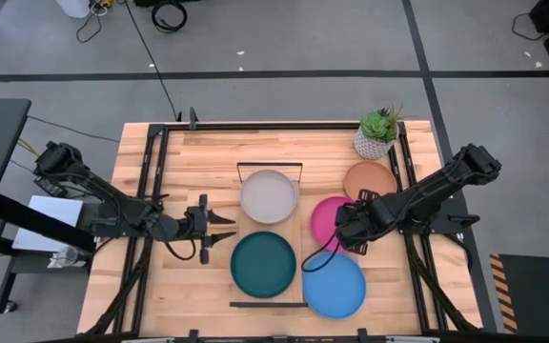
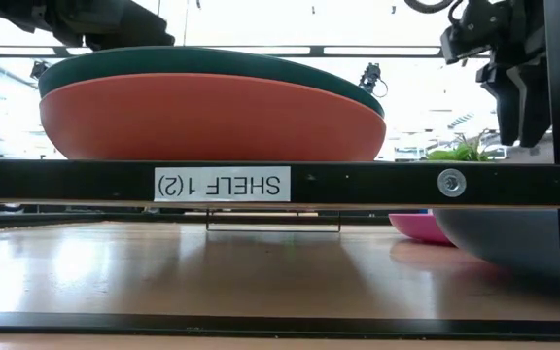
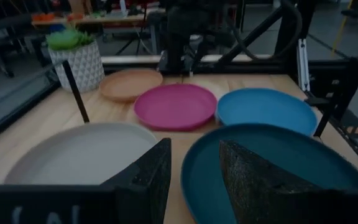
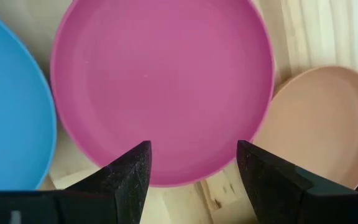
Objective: Place and stack plates onto a shelf
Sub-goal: Stack the pink plate on top of the dark green plate on the shelf
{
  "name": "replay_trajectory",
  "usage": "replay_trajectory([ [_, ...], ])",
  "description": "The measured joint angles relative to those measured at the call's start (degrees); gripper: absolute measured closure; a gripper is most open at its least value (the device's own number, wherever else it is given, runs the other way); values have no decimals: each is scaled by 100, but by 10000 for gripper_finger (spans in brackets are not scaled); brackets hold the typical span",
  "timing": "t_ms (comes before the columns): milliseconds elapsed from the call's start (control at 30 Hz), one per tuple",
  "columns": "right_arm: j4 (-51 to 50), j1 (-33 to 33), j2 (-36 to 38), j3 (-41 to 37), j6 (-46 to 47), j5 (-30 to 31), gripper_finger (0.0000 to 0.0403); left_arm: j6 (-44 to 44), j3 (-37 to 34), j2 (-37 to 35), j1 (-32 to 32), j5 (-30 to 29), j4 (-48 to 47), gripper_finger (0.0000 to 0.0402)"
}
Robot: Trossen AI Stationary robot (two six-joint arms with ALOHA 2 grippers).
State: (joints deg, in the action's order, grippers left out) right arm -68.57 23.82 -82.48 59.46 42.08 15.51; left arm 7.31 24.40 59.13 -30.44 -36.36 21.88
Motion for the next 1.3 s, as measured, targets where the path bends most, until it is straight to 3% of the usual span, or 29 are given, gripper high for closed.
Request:
replay_trajectory([
  [133, 221, -53, 20, -283, 52, -26, 161, 287, -2, 0, 0, 0, -184, 258],
  [267, 1131, -158, 20, -852, -291, -137, 161, 408, -2, 0, 0, 37, -244, 258],
  [367, 1591, -118, 16, -1020, -814, -620, 161, 422, -2, 0, 0, 42, -248, 258],
  [633, 1742, 922, 18, -1285, -1658, -587, 189, 822, -2, 2, -7, 73, -515, 258],
  [800, 1948, 1076, 16, -1608, -1688, -508, 215, 867, -2, 4, -7, 72, -514, 258],
  [1033, 2257, 1011, 16, -1951, -2035, -553, 271, 901, -2, 17, -7, 70, -507, 258],
  [1300, 2493, 902, 16, -1927, -2340, -979, 378, 904, -2, 17, -7, 70, -502, 258],
])
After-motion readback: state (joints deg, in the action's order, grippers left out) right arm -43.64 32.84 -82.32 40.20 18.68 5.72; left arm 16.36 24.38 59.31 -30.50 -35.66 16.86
